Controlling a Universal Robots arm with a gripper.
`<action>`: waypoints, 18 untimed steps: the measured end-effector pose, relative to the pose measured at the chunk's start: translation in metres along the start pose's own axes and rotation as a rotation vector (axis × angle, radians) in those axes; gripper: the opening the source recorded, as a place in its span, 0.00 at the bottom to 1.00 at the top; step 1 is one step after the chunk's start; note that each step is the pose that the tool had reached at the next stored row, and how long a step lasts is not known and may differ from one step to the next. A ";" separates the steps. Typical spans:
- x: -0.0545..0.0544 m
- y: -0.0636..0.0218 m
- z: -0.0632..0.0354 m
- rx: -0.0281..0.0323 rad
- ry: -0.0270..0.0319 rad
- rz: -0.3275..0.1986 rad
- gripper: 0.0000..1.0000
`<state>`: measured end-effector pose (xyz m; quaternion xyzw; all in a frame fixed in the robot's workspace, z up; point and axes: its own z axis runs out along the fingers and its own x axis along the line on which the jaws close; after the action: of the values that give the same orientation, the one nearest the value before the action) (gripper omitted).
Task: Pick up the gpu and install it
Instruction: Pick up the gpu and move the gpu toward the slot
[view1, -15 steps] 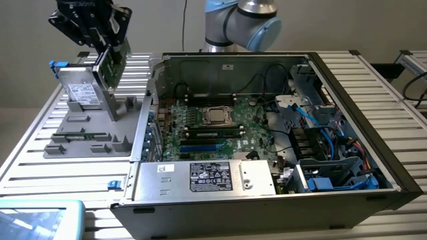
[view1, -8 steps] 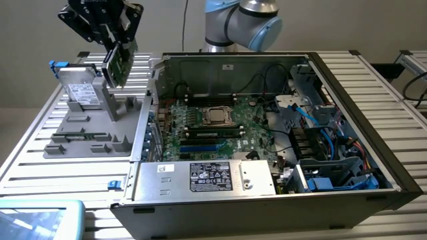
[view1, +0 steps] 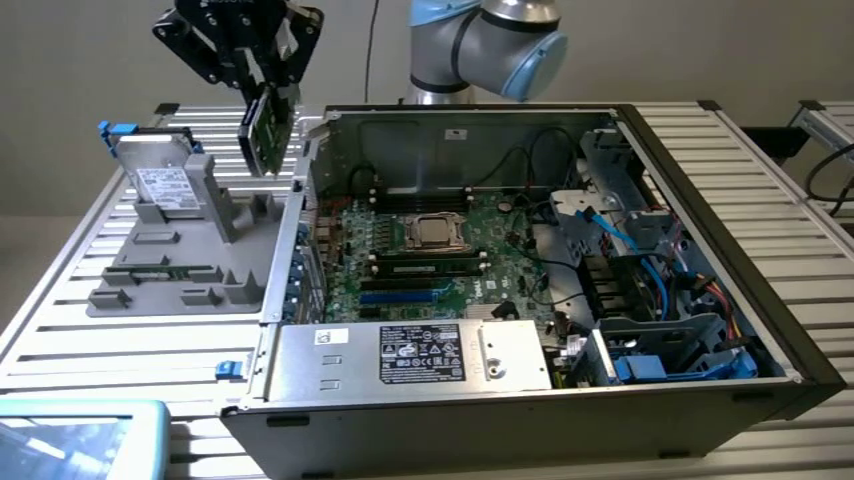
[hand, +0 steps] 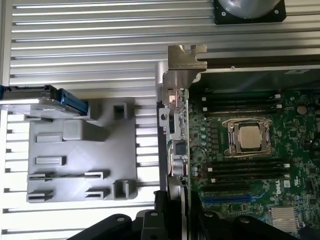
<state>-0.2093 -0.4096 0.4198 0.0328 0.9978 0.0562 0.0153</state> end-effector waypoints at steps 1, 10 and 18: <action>-0.004 -0.0003 0.0001 0.0000 0.0002 0.000 0.29; -0.044 -0.0041 0.0007 0.0006 0.0092 0.001 0.29; -0.077 -0.0141 0.0005 0.0012 0.0181 0.002 0.29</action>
<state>-0.1330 -0.4287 0.4198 0.0333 0.9979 0.0560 0.0062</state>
